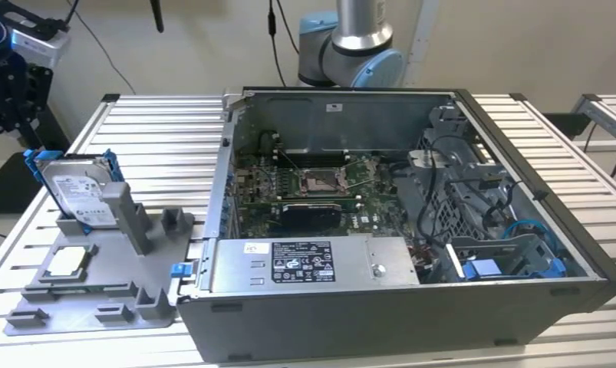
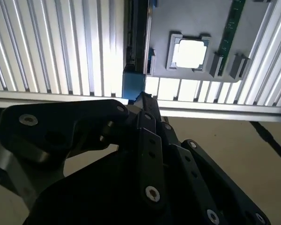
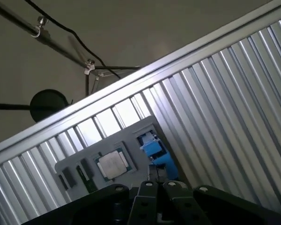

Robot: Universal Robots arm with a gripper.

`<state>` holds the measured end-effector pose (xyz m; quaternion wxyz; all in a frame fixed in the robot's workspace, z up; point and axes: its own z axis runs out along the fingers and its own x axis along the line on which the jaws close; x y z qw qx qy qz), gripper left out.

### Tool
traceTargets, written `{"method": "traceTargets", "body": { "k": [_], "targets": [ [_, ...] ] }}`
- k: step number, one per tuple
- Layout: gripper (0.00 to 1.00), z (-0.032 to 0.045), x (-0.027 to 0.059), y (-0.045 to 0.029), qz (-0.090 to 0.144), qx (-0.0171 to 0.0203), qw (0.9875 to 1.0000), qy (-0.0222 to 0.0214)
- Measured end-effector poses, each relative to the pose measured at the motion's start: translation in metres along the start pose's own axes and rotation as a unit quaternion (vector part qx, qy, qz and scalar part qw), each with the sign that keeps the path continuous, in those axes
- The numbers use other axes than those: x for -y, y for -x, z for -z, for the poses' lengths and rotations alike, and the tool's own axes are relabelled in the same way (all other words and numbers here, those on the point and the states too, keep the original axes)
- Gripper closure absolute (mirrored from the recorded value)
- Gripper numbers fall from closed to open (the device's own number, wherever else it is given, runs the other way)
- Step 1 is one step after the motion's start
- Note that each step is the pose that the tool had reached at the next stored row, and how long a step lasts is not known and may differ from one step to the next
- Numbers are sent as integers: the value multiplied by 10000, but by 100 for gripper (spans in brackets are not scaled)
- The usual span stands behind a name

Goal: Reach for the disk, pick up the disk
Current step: 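Pick up the disk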

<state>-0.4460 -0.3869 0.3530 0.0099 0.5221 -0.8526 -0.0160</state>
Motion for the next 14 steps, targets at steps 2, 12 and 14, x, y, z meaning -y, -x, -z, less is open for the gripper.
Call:
{"method": "traceTargets", "body": {
  "k": [2,12,14],
  "targets": [
    [100,0,0,0,183,-5,9998,-4],
    [100,-1,1,1,984,-13,9951,-47],
    [100,-1,1,0,1153,-17,9933,-50]
  ]
}}
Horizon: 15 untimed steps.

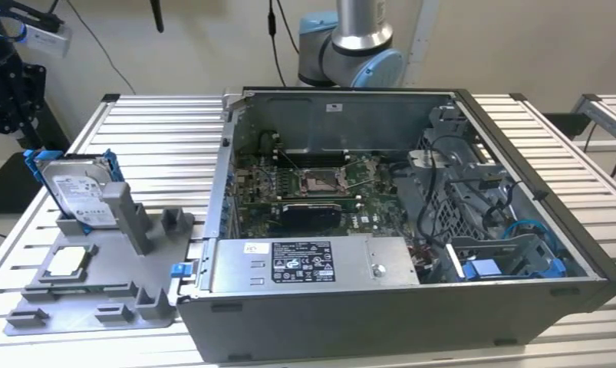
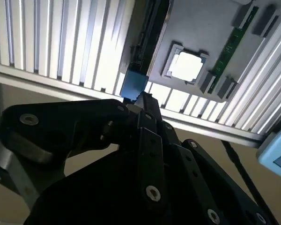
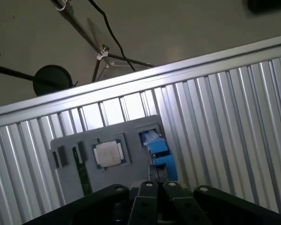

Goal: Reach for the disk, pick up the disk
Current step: 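Pick up the disk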

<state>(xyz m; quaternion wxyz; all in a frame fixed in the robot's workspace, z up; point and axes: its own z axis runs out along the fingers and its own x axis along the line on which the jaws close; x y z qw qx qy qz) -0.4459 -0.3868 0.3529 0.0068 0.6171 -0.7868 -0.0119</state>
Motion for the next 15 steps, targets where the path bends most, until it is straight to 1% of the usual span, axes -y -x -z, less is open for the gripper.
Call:
{"method": "traceTargets", "body": {
  "k": [4,9,12,15],
  "targets": [
    [100,0,5,2,283,-8,9996,1],
    [100,-2,34,8,581,-16,9983,2],
    [100,-3,78,18,701,-19,9975,3],
    [100,-3,83,19,709,-20,9975,6]
  ]
}}
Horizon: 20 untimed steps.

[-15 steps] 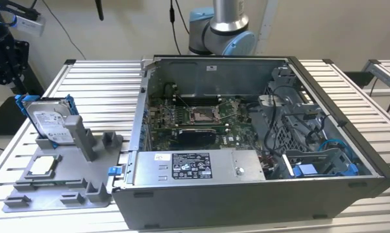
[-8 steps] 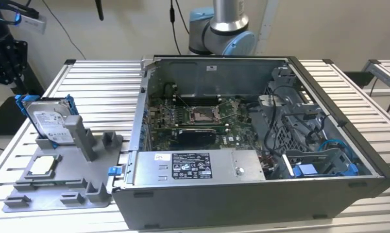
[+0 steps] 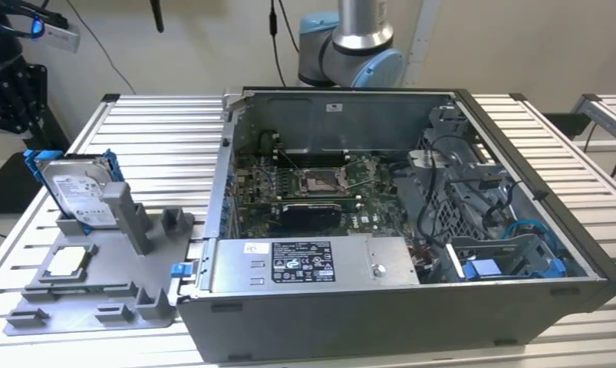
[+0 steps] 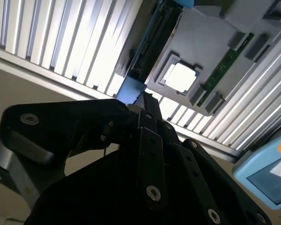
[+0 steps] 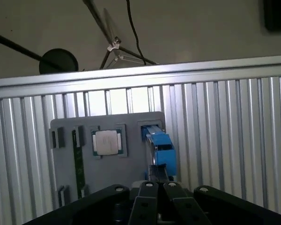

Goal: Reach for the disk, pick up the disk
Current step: 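Pick up the disk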

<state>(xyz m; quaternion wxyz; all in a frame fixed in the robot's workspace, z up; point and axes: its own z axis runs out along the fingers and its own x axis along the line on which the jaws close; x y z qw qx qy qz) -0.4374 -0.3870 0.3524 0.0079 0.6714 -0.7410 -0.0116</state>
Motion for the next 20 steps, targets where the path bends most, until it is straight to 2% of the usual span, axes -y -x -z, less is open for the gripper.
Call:
{"method": "traceTargets", "body": {
  "k": [1,2,7,20],
  "targets": [
    [100,0,0,0,0,0,10000,1],
    [0,-1,1,0,0,0,10000,1],
    [0,-37,2,0,1,1,10000,2],
    [0,-273,8,1,175,-3,9998,-3]
  ]
}}
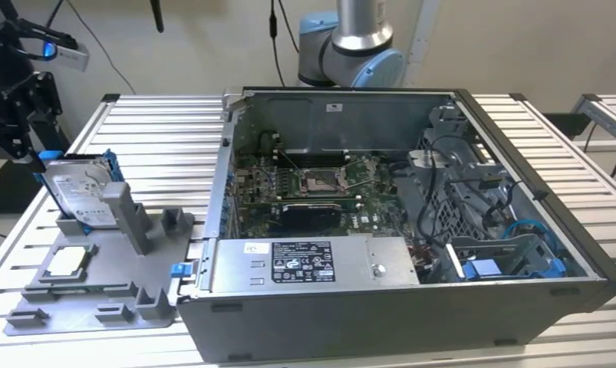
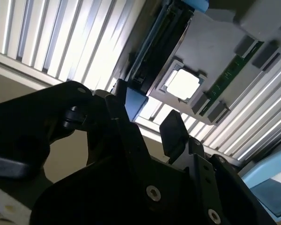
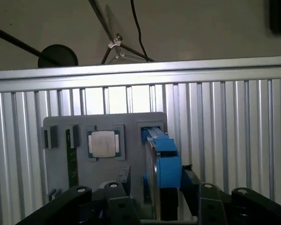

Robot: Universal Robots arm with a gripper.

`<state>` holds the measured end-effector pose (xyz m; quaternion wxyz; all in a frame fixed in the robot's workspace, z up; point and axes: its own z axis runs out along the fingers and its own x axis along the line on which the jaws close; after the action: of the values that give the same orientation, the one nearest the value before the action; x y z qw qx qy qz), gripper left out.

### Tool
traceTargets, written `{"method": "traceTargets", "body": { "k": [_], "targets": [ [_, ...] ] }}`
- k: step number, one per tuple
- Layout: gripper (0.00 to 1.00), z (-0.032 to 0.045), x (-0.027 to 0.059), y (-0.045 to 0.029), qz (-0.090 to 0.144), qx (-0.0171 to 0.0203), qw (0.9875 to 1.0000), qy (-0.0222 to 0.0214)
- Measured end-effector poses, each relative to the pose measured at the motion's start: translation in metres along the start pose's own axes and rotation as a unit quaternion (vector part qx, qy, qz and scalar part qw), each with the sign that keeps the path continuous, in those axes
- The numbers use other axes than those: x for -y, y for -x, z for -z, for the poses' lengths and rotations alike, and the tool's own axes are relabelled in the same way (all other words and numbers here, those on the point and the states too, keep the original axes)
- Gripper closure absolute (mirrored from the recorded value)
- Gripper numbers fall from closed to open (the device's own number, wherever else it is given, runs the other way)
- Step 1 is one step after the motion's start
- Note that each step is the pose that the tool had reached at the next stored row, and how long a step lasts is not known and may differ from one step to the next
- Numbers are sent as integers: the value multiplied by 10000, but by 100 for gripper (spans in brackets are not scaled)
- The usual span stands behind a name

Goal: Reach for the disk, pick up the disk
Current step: 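Pick up the disk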

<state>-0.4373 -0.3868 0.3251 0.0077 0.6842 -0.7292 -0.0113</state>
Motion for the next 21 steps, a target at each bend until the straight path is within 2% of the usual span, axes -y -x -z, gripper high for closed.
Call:
{"method": "traceTargets", "body": {
  "k": [8,13,19,21],
  "targets": [
    [0,-146,4,5,165,1,9999,-8],
    [0,-224,4,13,187,79,9998,-5],
    [0,-333,-6,11,189,87,9998,-4],
    [0,-368,-16,10,190,105,9998,-4]
  ]
}}
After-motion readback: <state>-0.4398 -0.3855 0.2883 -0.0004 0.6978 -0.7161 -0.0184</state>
